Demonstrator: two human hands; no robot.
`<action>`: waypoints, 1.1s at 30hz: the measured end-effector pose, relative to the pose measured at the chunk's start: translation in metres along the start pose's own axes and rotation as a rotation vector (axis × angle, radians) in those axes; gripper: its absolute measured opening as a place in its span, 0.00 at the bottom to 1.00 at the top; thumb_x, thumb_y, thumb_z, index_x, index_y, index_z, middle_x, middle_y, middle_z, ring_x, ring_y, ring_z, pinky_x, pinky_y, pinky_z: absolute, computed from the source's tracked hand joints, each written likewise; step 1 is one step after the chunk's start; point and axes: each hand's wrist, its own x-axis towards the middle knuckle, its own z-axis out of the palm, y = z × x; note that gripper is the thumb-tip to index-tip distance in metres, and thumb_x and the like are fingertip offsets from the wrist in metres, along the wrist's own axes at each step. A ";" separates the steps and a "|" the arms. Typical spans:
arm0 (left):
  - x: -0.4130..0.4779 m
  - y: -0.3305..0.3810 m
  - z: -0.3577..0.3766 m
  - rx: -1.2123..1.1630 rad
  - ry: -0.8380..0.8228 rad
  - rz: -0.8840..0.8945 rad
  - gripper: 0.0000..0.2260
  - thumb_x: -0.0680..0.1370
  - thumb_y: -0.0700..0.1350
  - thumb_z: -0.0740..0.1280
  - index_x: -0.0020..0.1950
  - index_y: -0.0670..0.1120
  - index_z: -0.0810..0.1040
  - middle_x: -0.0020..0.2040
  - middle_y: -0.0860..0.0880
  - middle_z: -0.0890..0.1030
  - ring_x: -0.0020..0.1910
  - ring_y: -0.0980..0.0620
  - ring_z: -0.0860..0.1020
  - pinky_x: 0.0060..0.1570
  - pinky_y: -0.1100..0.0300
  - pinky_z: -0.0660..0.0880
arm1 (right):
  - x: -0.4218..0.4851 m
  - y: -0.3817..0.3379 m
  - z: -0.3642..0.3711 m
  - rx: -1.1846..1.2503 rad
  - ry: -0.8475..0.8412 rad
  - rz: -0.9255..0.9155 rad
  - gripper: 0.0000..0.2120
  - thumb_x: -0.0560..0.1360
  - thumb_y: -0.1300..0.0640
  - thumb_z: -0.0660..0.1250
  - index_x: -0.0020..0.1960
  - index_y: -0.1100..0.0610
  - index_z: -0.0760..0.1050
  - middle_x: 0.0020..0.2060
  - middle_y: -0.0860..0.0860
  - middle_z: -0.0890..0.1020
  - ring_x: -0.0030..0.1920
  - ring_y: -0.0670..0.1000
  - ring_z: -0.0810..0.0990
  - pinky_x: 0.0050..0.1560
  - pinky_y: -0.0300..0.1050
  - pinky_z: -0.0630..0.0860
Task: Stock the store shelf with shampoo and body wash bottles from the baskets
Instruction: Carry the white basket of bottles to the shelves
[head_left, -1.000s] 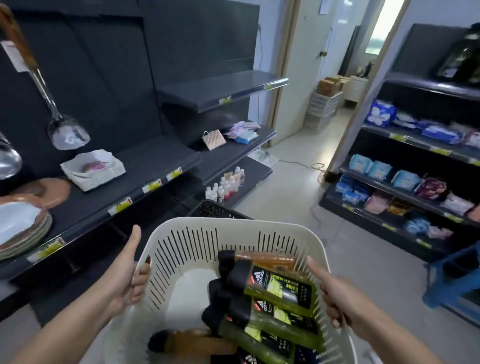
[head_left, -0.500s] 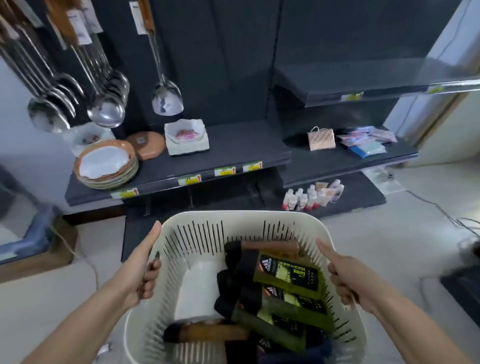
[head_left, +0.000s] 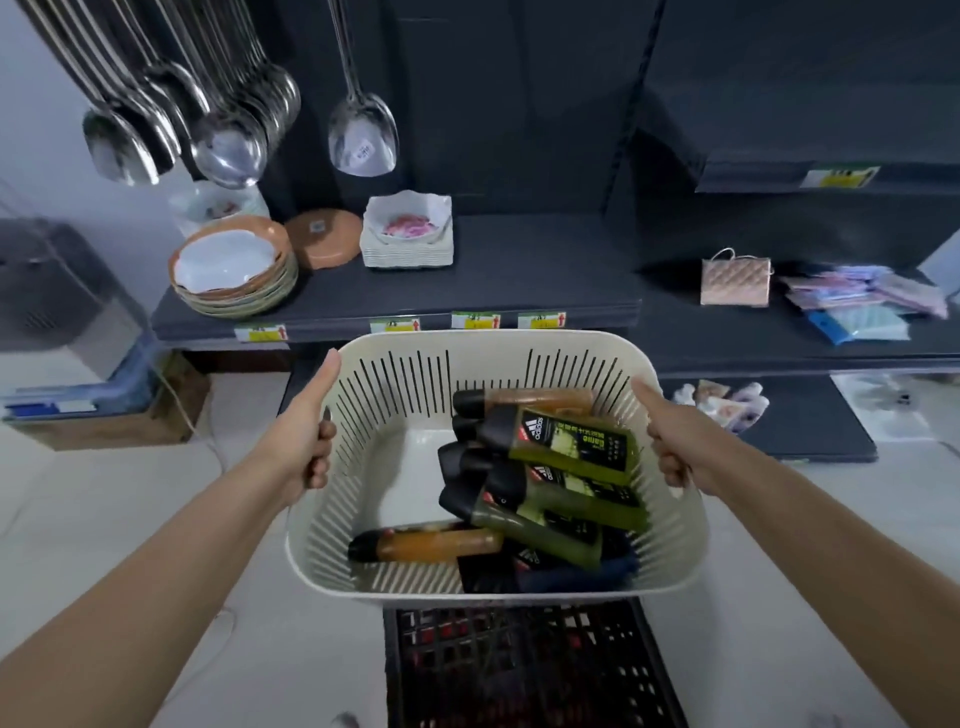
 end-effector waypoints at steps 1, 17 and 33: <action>0.005 0.000 0.003 0.007 0.011 -0.001 0.31 0.65 0.79 0.59 0.33 0.49 0.62 0.24 0.52 0.57 0.21 0.53 0.55 0.21 0.63 0.54 | 0.009 -0.001 0.001 0.003 -0.001 -0.002 0.29 0.75 0.30 0.54 0.32 0.55 0.60 0.20 0.49 0.61 0.22 0.50 0.60 0.26 0.41 0.60; 0.066 -0.024 0.016 -0.011 0.213 0.004 0.30 0.77 0.71 0.51 0.29 0.46 0.59 0.26 0.48 0.62 0.22 0.51 0.59 0.24 0.63 0.58 | 0.067 -0.006 0.029 -0.045 0.209 -0.017 0.31 0.75 0.28 0.47 0.33 0.55 0.62 0.27 0.52 0.64 0.25 0.49 0.62 0.28 0.41 0.62; 0.083 -0.026 0.015 0.132 0.255 -0.045 0.40 0.78 0.70 0.47 0.68 0.36 0.70 0.36 0.44 0.68 0.26 0.50 0.62 0.25 0.62 0.61 | 0.077 -0.001 0.028 -0.029 0.335 0.001 0.34 0.71 0.25 0.52 0.43 0.59 0.69 0.34 0.56 0.75 0.27 0.55 0.72 0.29 0.43 0.67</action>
